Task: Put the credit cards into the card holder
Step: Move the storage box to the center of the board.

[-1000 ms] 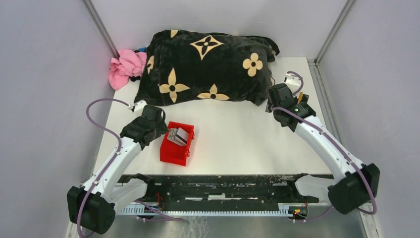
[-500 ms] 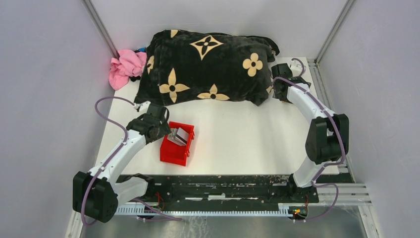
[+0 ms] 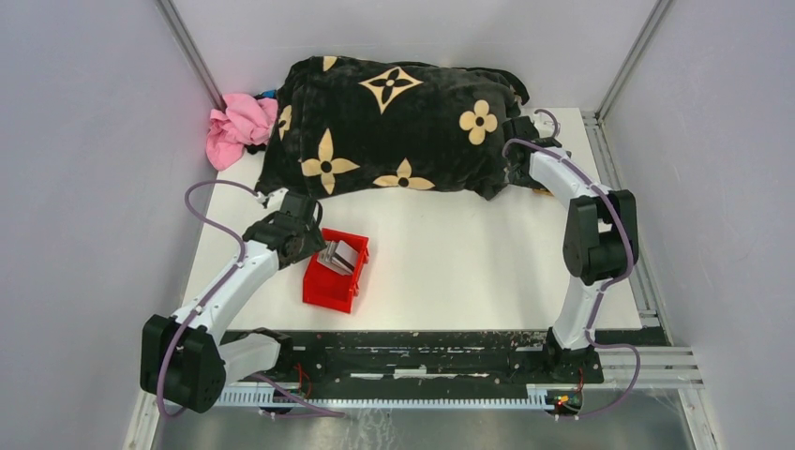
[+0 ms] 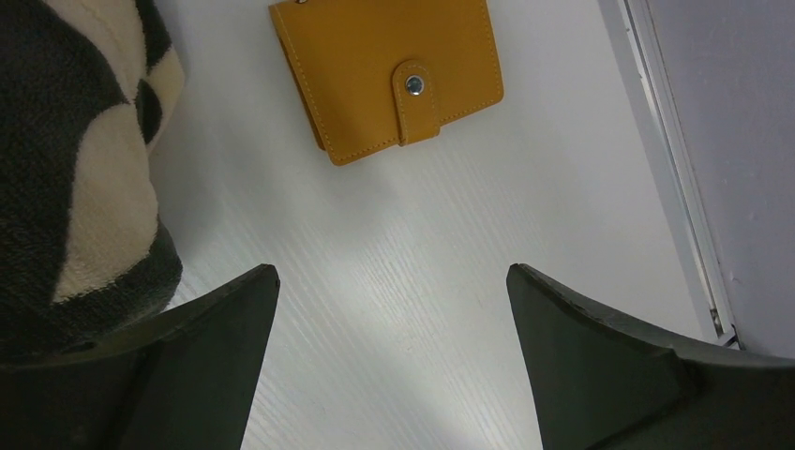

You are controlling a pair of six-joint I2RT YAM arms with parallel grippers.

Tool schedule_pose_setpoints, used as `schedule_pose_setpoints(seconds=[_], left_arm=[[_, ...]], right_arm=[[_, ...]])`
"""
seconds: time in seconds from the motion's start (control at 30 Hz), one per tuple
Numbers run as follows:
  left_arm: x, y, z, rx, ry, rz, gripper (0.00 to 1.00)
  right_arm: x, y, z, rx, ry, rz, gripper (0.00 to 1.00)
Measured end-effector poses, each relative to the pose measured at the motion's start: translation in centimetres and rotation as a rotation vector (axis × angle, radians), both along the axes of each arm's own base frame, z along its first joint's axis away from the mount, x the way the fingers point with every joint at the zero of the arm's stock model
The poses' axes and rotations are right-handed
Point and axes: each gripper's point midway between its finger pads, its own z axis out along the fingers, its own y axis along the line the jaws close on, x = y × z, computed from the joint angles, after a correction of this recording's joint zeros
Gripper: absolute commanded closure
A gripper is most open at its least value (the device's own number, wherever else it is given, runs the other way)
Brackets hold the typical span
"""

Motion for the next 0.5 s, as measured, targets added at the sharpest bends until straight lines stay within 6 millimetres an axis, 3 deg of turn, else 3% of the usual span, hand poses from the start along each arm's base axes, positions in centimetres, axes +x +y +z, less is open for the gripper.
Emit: schedule_pose_setpoints(seconds=[0.5], left_arm=[[1.5,-1.5,-1.3,-0.049,0.008,-0.027,0.28]], right_arm=[[0.6,-0.6,-0.5,0.002,0.007,-0.001,0.0]])
